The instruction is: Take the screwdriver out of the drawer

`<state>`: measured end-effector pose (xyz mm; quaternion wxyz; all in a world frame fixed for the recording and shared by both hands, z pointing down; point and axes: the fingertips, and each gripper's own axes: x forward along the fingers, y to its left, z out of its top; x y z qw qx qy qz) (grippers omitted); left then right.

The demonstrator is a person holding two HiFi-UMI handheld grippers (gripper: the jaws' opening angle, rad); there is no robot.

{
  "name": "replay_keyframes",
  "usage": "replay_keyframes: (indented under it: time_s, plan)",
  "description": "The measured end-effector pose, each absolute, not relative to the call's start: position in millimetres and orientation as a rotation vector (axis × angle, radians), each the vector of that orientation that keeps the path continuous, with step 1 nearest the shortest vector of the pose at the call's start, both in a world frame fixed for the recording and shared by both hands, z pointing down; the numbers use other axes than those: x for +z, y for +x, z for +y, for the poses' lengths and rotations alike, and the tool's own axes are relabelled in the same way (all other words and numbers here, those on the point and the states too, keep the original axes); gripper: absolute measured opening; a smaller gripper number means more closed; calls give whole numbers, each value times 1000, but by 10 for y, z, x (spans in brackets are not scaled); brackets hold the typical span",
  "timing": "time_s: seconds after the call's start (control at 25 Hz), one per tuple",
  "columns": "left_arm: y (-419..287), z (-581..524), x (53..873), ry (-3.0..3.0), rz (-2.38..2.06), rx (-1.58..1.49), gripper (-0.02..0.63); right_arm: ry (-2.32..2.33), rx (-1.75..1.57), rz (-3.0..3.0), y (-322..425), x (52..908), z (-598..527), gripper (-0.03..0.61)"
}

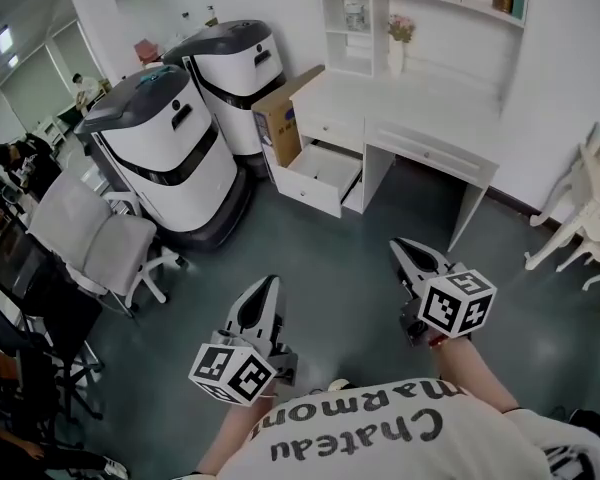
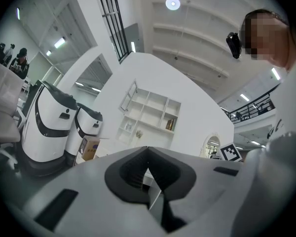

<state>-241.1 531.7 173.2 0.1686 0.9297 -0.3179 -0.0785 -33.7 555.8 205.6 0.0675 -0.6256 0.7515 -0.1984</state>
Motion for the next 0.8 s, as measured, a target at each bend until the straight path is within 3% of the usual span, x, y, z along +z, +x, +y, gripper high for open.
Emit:
replay_keyframes:
  time_s: [0.8]
  plan:
    - [-2347, 4263, 1790, 2621, -881, -274, 22, -1906, -711, 2295, -417, 2354, 4695, 29]
